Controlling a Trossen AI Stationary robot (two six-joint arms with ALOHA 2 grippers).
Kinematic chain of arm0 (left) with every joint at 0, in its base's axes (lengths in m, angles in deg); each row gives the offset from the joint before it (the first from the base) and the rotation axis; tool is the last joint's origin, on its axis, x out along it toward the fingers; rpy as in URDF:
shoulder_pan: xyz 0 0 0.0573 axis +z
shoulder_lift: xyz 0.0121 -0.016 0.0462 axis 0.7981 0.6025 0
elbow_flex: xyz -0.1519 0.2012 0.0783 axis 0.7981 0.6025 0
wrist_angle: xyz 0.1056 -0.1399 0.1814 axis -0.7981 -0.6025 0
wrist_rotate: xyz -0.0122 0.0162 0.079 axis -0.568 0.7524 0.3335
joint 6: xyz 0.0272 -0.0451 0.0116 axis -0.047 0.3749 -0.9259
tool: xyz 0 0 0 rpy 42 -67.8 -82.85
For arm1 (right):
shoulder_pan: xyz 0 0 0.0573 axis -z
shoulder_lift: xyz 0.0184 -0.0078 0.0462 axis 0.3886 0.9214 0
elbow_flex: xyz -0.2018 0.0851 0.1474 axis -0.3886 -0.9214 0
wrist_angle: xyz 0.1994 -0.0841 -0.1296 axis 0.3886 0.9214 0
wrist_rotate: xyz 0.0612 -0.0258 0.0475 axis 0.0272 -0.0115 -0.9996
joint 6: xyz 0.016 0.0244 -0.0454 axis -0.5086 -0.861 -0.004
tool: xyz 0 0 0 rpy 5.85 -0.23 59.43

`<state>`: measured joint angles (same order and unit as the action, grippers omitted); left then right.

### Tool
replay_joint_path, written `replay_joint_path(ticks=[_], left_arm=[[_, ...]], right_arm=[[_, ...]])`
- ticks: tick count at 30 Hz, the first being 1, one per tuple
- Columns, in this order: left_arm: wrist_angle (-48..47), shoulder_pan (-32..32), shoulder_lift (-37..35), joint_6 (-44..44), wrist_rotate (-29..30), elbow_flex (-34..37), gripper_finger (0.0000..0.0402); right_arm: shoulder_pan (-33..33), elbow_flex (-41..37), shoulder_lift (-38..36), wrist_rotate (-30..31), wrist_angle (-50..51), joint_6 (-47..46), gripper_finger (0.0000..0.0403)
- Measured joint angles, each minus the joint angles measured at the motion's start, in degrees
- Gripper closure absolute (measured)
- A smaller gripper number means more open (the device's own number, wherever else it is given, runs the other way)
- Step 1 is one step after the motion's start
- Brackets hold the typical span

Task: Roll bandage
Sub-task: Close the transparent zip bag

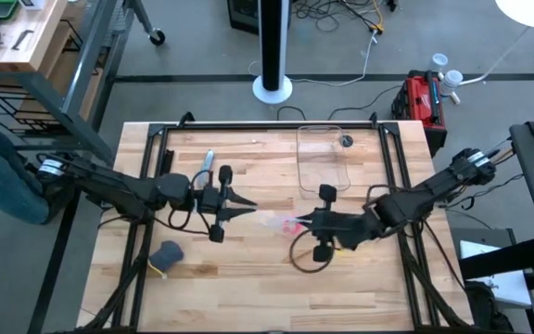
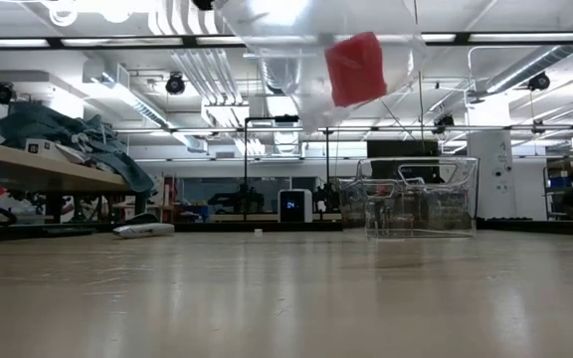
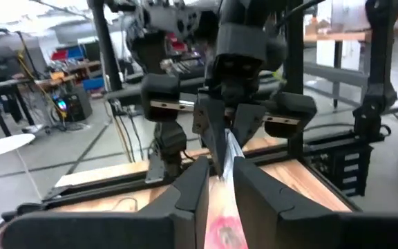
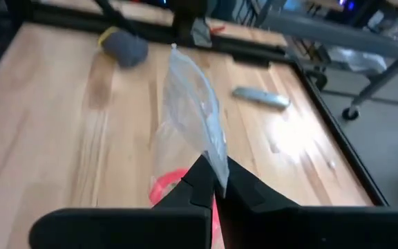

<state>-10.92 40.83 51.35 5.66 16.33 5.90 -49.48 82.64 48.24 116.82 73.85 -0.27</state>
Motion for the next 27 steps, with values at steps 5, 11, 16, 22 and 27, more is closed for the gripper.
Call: replay_joint_path(ticks=[5,11,16,22,27], left_arm=[[-3.08,-0.21,7.59,-0.11,-0.58,-6.25,0.033],[-21.94,-0.33,14.09,-2.92,-0.5,-18.97,0.0314],[-34.05,-0.33,18.87,-1.86,-0.16,-27.65,0.0302],[-38.74,-0.4,22.26,-0.56,6.09,-31.8,0.029],[-38.5,-0.47,22.45,-0.1,7.37,-31.66,0.0286]], right_arm=[[0.77,3.93,3.74,-0.5,2.45,0.97,0.0403],[2.53,4.76,4.79,-0.57,2.71,-0.96,0.0403],[3.92,4.73,5.01,-1.99,2.87,-2.72,0.0403],[4.59,4.71,6.65,-2.04,2.93,-2.86,0.0403],[4.66,4.69,7.32,-3.17,2.73,-3.61,0.0403]])
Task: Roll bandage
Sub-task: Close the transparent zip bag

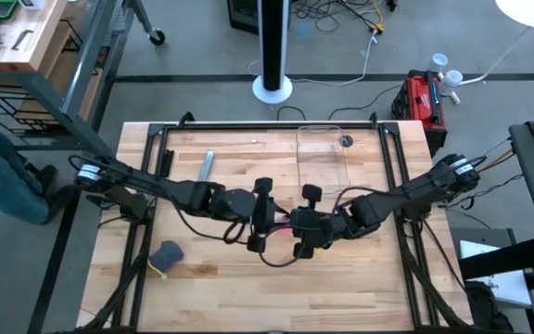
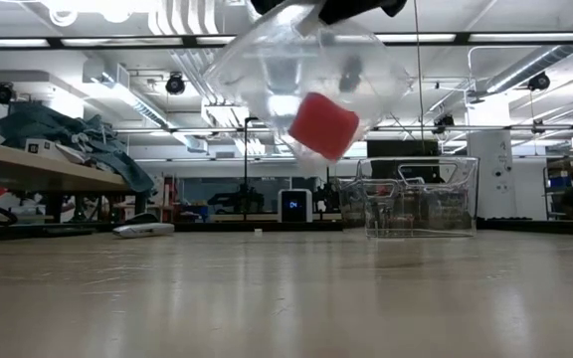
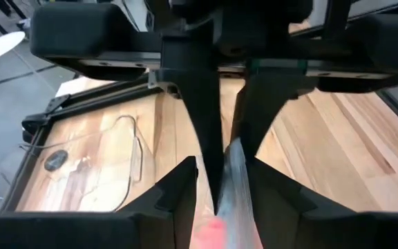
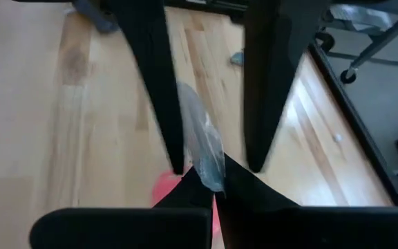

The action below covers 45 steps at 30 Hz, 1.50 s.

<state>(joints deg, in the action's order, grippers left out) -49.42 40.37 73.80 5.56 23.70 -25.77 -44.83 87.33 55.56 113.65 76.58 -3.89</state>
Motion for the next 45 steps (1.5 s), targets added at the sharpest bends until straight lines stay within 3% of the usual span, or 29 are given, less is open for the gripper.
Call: replay_joint_path(ticks=[9,14,20,29,35,40,45], left_arm=[[-0.39,0.02,-0.24,0.0,0.15,0.85,0.0326],[-0.45,-0.13,-0.24,-2.7,0.2,0.92,0.0392],[-0.76,-0.13,-0.24,-2.51,-0.15,0.96,0.0398],[-2.03,-0.13,-0.28,-1.62,-0.11,0.96,0.0352],[-2.38,-0.15,-0.28,-3.37,-0.22,0.96,0.0394],[-2.46,-0.13,-0.28,-2.53,-0.26,0.96,0.0399],[-3.84,-0.17,-0.31,-1.67,-0.24,0.96,0.0379]], right_arm=[[0.0,0.0,0.09,-0.33,0.04,-0.15,0.0403],[0.0,0.0,0.09,-0.32,-0.04,-0.17,0.0403],[0.0,0.0,0.09,-0.46,-0.09,-0.19,0.0403],[0.02,0.0,0.09,-0.55,-0.2,-0.65,0.0403],[0.04,0.0,0.09,-1.36,-0.2,-0.7,0.0403],[0.04,0.0,0.03,-1.38,-0.2,-0.7,0.0403],[0.04,0.0,0.09,-1.51,-0.2,-0.68,0.0403]])
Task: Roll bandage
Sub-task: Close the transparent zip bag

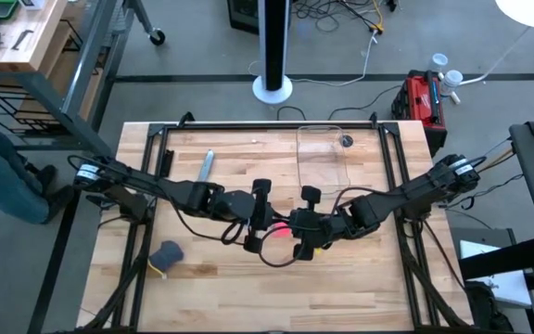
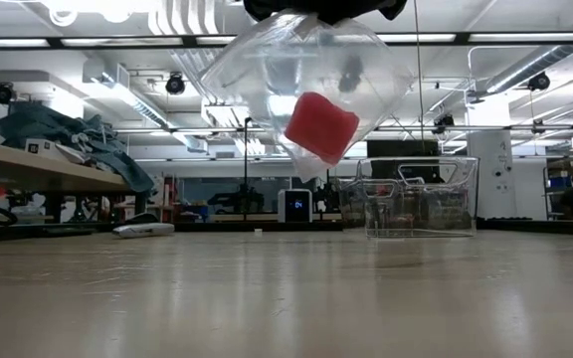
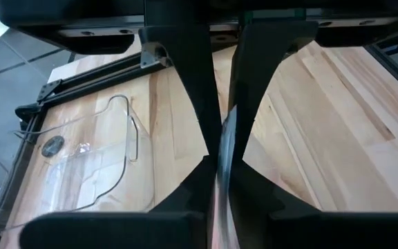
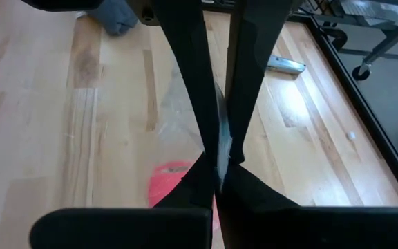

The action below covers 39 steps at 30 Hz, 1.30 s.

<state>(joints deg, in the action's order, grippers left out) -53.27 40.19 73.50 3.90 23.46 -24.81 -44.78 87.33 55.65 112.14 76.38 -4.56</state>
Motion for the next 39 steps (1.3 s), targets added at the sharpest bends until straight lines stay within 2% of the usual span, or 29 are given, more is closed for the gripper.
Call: replay_joint_path(ticks=[4,8,17,29,33,39], left_arm=[[-0.2,0.0,0.0,0.05,0.0,0.02,0.0367],[-1.03,0.0,0.0,-0.97,0.0,0.02,0.0395],[-2.17,-0.07,0.0,0.06,-0.02,0.02,0.04],[-2.95,-0.07,0.0,-0.31,-0.04,0.07,0.0375],[-3.04,-0.38,0.0,-2.51,0.0,0.09,0.0396],[-3.22,-0.35,0.02,-0.88,0.09,0.09,0.0393]], right_arm=[[0.14,0.0,0.02,-0.07,-0.02,0.0,0.0403],[0.22,0.0,0.05,-0.09,0.0,0.02,0.0403],[0.22,-0.27,0.11,-0.07,-0.17,-0.01,0.0403],[0.2,-0.28,0.11,-0.47,-0.11,-0.34,0.0403],[0.22,-0.28,0.11,-2.85,-0.35,-0.35,0.0403],[0.26,-0.28,0.11,-3.08,-0.35,-0.35,0.0403]])
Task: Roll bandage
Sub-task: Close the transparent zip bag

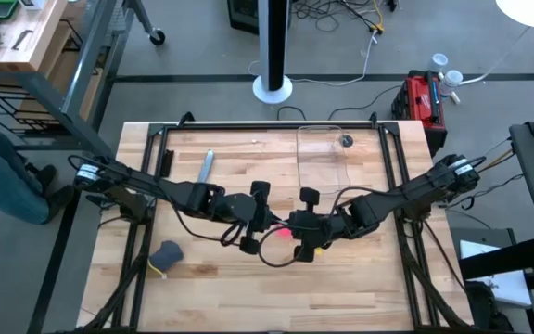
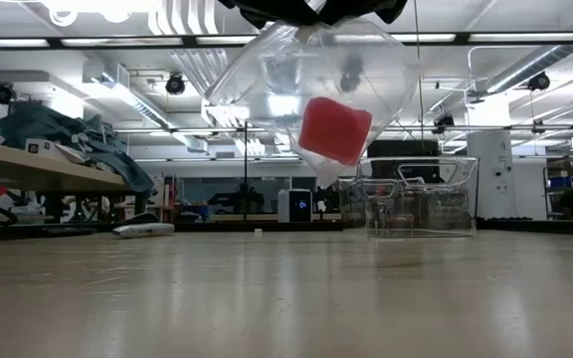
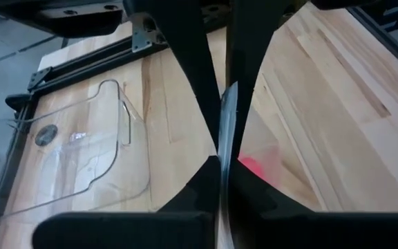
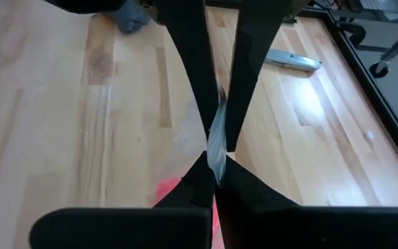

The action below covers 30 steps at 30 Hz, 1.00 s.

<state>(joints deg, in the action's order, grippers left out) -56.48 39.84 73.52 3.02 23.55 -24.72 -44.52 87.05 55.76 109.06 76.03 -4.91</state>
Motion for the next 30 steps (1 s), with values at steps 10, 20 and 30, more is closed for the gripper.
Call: replay_joint_path(ticks=[10,20,30], left_arm=[[-2.48,0.0,-0.04,0.76,-0.09,-0.04,0.04],[-2.88,-0.02,-0.34,-0.49,-0.87,-0.04,0.0401],[-2.2,-0.02,-0.66,-0.54,-1.2,-0.02,0.0401]], right_arm=[[0.02,-0.02,0.0,-0.2,-0.07,0.0,0.0403],[0.07,-0.02,0.0,-0.29,-0.05,0.01,0.0403],[0.68,-0.04,0.0,-3.53,-1.59,0.5,0.0384]])
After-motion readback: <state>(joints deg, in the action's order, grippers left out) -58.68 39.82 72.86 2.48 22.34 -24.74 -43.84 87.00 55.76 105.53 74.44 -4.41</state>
